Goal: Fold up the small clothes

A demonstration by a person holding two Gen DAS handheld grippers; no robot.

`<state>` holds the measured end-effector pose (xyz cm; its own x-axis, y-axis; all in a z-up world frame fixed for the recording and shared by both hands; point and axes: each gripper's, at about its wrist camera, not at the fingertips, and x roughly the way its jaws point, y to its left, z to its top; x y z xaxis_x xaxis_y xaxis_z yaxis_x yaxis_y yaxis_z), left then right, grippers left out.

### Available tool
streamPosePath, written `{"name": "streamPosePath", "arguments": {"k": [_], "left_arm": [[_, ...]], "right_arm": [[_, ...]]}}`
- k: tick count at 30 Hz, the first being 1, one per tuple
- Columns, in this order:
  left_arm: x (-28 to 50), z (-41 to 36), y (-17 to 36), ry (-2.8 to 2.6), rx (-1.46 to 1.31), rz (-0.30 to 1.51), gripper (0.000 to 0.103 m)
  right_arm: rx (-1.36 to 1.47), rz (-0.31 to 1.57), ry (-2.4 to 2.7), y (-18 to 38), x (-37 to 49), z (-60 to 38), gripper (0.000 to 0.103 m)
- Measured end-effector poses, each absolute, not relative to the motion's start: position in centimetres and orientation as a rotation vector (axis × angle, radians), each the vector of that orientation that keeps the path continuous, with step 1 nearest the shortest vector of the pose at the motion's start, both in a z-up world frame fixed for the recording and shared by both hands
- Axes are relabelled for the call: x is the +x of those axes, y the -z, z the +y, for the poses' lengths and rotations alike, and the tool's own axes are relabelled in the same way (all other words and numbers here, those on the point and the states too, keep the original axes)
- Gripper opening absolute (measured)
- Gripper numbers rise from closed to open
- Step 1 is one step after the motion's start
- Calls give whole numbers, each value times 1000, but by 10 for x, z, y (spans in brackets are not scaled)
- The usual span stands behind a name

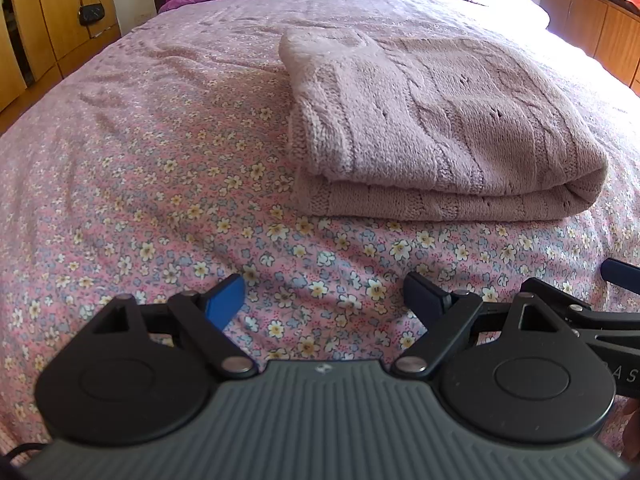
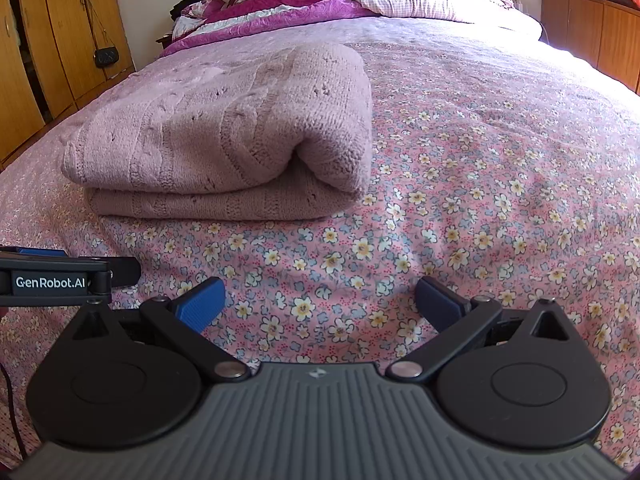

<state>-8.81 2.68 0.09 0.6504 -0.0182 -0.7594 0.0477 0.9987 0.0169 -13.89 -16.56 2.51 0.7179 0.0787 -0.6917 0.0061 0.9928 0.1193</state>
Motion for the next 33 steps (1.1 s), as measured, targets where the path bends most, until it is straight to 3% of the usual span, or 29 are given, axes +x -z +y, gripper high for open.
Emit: {"name": "streamPosePath", "arguments": {"k": [33], "left_arm": [[-85,27,1,29,49,865,90]], "right_arm": [[112,771,-39,-24,-138,-165,103]]}}
